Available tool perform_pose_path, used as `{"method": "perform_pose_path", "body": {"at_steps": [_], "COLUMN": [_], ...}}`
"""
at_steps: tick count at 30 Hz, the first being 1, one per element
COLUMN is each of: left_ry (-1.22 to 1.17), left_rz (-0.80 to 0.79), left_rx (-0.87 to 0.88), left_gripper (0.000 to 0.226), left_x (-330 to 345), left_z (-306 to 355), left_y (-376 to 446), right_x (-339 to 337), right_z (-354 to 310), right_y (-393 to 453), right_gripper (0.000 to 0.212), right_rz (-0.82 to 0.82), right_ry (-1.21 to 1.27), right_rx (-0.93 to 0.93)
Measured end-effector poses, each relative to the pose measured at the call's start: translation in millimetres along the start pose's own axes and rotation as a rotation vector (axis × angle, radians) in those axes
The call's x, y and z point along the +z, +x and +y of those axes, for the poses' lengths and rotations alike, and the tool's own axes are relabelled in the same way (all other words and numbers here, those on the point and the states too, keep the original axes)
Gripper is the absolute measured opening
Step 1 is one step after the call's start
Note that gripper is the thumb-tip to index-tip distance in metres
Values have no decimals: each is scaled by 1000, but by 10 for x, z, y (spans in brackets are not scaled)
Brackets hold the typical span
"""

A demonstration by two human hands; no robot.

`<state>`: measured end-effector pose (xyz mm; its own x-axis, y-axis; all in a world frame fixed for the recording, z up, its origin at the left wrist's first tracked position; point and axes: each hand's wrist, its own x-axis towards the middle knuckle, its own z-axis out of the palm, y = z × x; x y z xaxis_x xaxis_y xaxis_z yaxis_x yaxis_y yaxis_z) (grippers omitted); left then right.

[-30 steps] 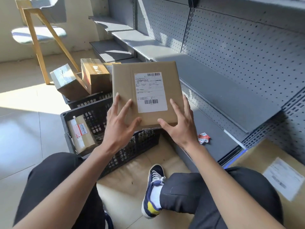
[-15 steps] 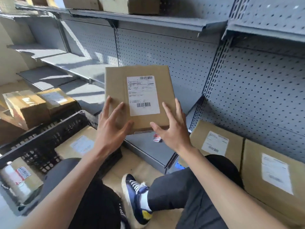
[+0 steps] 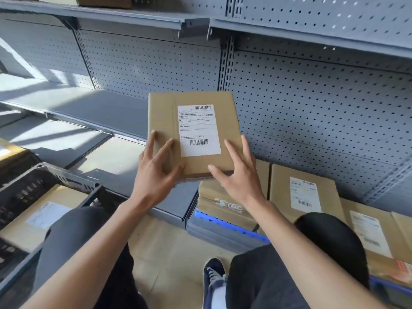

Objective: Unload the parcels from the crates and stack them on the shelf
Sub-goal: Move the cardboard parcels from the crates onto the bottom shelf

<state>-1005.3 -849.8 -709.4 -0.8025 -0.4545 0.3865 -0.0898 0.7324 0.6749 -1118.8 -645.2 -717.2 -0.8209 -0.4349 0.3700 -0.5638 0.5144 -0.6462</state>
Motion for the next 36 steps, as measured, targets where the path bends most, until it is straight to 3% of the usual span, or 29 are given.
{"method": "perform_pose_path", "body": {"at_steps": [14,19,25,32,36], "left_ry": [-137,-170,-205,-192,-203], "left_rz": [-270,-343,-462,-617,-676], "left_rx": [171,247,300,395,457], "left_gripper": [72,68,68,68,69], "left_x": [1161,1635,2187,2835,3219], "left_z": [739,1116,1581,2091,2342], "left_y": [189,65,-126,-326,-437], "right_x": [-1071,-1518,-1996,-2516,-2734], "right_z": [763,1062,1402,1858,2225], "right_y": [-418,-642,-987,-1324,-1501], "right_gripper": [84,87,89,69,68], "right_rz": [57,8,64,176,263], "right_ry": [-182,-265,-284,-298,-320], "right_rx": [288,426,535,621,669]}}
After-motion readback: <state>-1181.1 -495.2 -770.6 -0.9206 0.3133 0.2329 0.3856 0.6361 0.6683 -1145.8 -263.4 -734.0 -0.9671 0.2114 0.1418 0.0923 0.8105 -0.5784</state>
